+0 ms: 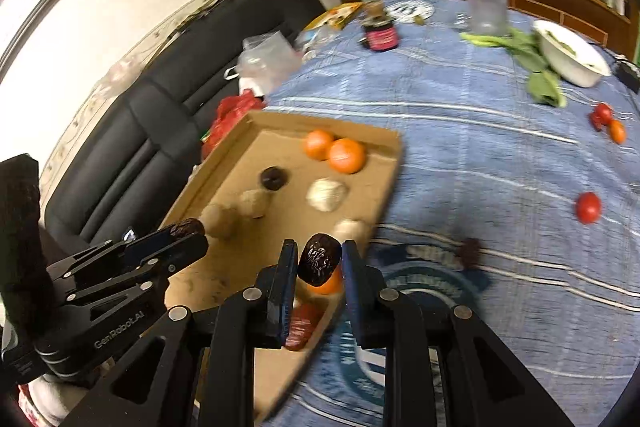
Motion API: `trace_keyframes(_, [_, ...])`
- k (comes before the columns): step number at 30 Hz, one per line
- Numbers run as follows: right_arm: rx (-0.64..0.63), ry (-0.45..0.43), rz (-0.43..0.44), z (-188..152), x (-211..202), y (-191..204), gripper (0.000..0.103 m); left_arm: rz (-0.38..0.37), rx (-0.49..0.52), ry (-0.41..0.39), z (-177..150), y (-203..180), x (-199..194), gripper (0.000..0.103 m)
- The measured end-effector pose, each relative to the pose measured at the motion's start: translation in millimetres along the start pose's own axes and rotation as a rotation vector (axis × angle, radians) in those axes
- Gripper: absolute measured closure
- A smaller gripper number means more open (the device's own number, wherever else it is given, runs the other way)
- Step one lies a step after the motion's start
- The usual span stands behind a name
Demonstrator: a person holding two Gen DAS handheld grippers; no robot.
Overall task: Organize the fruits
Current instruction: 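Carry both dates over the cardboard box, then lower both dates into the box and open both tools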
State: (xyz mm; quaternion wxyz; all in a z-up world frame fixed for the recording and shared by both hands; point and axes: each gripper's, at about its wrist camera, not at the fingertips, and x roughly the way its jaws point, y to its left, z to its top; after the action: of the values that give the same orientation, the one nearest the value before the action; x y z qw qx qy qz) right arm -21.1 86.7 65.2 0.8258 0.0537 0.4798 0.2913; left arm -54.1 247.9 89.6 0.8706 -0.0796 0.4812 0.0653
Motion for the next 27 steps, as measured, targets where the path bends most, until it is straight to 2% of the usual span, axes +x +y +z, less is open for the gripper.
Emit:
trace_keyframes(9, [-0.008, 0.051, -0.010, 0, 40, 29, 0.078, -0.017, 0.028, 0.055, -8, 26, 17, 0.072])
trace_keyframes(20, [0.013, 0.102, -0.061, 4, 74, 31, 0.078, -0.041, 0.059, 0.118, -2, 39, 45, 0.072])
trace_keyframes(27, [0.025, 0.123, -0.074, 4, 88, 28, 0.078, -0.041, 0.064, 0.126, 2, 40, 56, 0.072])
